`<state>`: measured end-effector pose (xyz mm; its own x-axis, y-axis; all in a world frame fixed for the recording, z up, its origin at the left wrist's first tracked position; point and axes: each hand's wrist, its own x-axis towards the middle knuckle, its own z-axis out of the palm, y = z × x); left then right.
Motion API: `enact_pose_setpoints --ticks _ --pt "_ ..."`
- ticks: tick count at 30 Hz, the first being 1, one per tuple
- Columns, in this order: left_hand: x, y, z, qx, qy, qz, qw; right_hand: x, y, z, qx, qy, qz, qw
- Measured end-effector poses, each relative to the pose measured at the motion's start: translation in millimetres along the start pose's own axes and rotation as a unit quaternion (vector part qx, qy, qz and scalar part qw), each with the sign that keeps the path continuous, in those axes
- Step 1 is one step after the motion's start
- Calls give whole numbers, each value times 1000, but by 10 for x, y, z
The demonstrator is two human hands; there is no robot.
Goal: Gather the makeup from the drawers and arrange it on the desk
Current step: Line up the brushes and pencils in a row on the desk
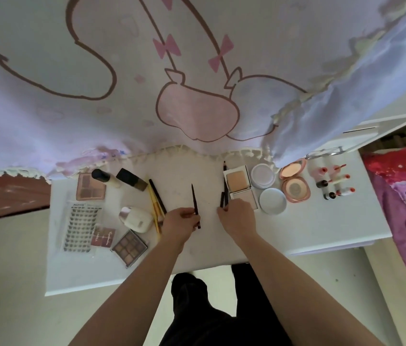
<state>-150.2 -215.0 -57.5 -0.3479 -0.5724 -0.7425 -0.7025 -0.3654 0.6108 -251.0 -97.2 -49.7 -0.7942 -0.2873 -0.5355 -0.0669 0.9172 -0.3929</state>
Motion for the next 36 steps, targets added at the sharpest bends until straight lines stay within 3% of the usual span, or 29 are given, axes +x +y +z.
enact_pose_setpoints --ticks 9,13,19,22,26,32,36 --pt "64 164 354 60 -25 50 997 8 212 -145 23 11 18 1000" --pt "-19 191 210 71 -2 70 995 -51 191 -215 47 22 21 998" --pt "-123 -84 -482 310 159 264 900 -104 -178 78 73 -16 -57 996" --pt "-132 -292 -822 388 187 268 862 -143 -442 319 39 -72 -106 991" --pt "-120 -476 -1123 410 126 211 878 -219 -744 617 12 -112 -130 985" --pt "-83 -601 -1300 383 82 254 884 -274 -883 847 -6 -84 -116 990" --pt "-74 -566 -1319 373 61 236 895 -272 -828 825 14 -94 -97 991"
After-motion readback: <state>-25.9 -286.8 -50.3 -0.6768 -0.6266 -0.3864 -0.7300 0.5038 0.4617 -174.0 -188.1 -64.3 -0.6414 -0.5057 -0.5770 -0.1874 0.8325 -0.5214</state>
